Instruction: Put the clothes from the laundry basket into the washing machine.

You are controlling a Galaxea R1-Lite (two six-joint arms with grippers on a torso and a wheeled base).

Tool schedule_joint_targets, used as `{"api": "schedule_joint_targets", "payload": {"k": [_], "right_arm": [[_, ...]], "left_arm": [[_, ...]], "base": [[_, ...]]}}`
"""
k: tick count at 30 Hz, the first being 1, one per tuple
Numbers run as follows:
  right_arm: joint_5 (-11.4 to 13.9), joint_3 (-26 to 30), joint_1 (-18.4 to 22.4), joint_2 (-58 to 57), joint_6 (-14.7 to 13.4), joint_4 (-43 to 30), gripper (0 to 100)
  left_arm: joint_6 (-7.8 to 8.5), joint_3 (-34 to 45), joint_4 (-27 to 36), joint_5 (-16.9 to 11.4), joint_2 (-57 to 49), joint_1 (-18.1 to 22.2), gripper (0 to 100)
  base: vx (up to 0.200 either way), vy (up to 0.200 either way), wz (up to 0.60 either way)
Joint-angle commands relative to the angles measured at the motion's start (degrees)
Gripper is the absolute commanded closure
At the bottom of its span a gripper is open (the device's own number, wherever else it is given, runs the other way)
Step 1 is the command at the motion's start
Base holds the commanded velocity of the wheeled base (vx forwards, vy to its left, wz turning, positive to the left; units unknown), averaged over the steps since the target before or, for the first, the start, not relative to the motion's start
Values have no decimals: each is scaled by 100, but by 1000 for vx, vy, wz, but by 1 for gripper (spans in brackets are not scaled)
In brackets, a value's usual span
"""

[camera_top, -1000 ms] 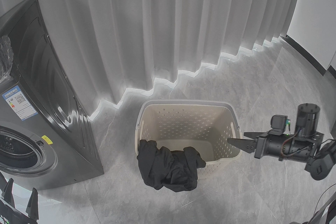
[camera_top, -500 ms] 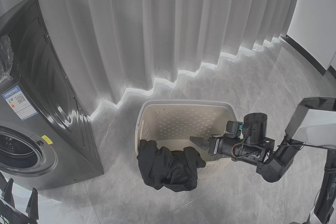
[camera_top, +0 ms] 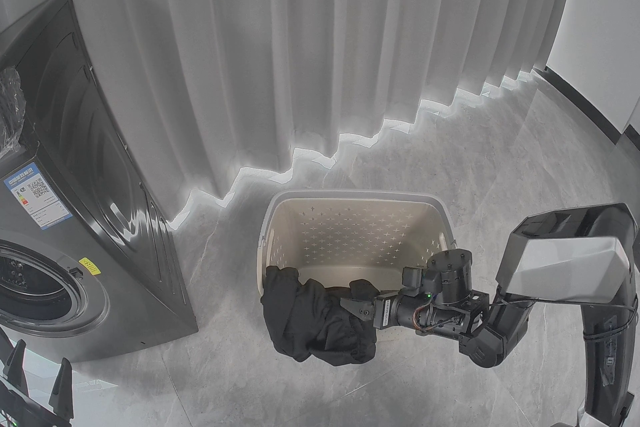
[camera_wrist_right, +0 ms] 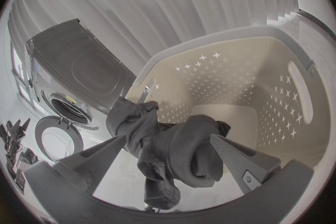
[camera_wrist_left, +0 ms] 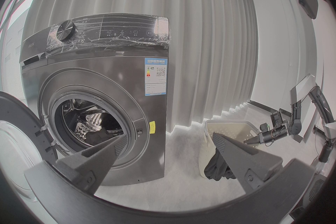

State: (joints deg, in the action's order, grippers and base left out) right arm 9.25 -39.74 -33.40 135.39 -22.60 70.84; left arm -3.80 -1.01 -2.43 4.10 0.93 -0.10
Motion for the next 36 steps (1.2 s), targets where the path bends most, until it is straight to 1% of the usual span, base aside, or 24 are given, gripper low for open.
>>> {"api": "schedule_joint_targets", "payload": {"k": [1,12,13,17,28,33,36], "right_arm": [[-2,45,-17,154,1,0,0],[-11,10,-70,348,-7,44,0],[-11,10,-70,374,-7,88,100],[-11,10,-70,453,-7,246,100],[-29,72,-17,357,10,290,100],[15,494,-70,-136,28,1072,100],[59,740,-96,-487,28,1362,100]], "left_arm": [[-6,92,-4,3,-57,1,0],[-6,92,-4,3,-57,1,0],[-6,92,-4,3,-57,1,0],[-6,92,-4,3,-57,1,0],[2,92,-4,3,-57,1,0],[11,92,-4,3,-57,1,0],[11,92,-4,3,-57,1,0]], "base": [[0,0,0],[0,0,0],[0,0,0],[0,0,0],[0,0,0],[0,0,0],[0,0,0]]}}
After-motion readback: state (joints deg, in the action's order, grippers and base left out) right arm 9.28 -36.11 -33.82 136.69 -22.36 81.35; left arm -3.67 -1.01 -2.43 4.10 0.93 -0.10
